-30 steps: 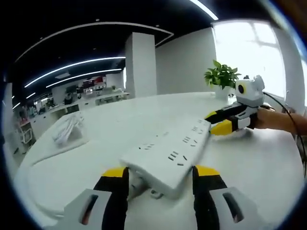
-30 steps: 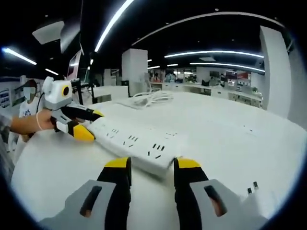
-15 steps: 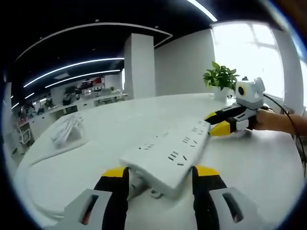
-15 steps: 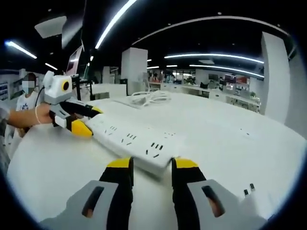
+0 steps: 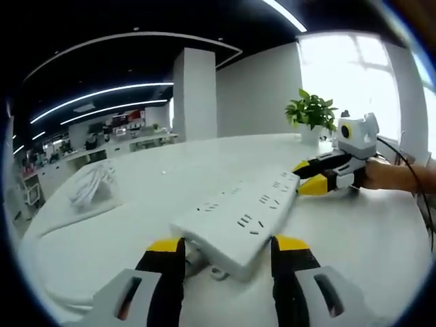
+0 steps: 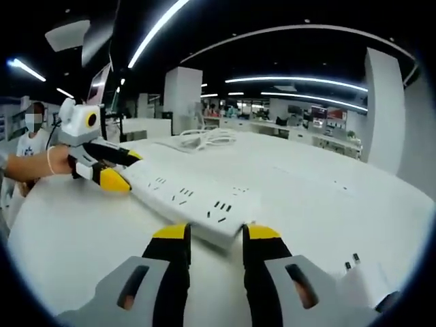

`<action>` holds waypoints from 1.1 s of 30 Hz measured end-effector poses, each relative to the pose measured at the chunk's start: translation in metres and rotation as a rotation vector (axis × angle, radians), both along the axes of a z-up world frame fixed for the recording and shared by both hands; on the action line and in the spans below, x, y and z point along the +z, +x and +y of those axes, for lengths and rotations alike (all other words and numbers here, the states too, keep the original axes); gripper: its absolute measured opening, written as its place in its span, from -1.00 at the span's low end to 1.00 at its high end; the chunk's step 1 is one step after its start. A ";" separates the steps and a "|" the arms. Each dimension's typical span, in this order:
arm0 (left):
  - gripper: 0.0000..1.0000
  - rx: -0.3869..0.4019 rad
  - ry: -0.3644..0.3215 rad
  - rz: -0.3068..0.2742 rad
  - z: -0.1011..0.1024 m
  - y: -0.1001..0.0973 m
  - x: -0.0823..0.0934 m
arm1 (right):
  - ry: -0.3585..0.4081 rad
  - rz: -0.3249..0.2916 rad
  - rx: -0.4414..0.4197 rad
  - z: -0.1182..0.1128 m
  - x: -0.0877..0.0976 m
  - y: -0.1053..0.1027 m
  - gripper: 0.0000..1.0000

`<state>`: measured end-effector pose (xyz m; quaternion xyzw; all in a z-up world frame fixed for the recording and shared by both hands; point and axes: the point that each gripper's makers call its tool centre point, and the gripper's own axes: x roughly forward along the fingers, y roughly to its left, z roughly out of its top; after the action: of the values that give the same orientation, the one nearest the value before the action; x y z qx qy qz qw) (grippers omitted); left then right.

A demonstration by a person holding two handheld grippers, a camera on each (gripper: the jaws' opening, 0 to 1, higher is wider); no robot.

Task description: Straighten the power strip on the desk, plug the charger into it

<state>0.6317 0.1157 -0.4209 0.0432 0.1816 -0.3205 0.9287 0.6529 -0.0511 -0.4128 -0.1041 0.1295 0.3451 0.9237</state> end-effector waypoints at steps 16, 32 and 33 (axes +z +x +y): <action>-0.01 -0.047 0.002 -0.004 0.001 0.005 0.000 | 0.020 0.011 -0.044 -0.002 -0.001 -0.004 -0.46; -0.03 -0.075 0.014 0.002 0.000 0.010 0.000 | 0.030 0.028 -0.080 -0.004 -0.001 -0.004 -0.50; -0.03 -0.077 0.015 0.002 0.000 0.011 0.000 | 0.030 0.030 -0.082 -0.005 -0.001 -0.003 -0.50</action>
<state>0.6422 0.1161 -0.4204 0.0569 0.1833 -0.3545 0.9152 0.6500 -0.0560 -0.4137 -0.0797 0.1421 0.3105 0.9365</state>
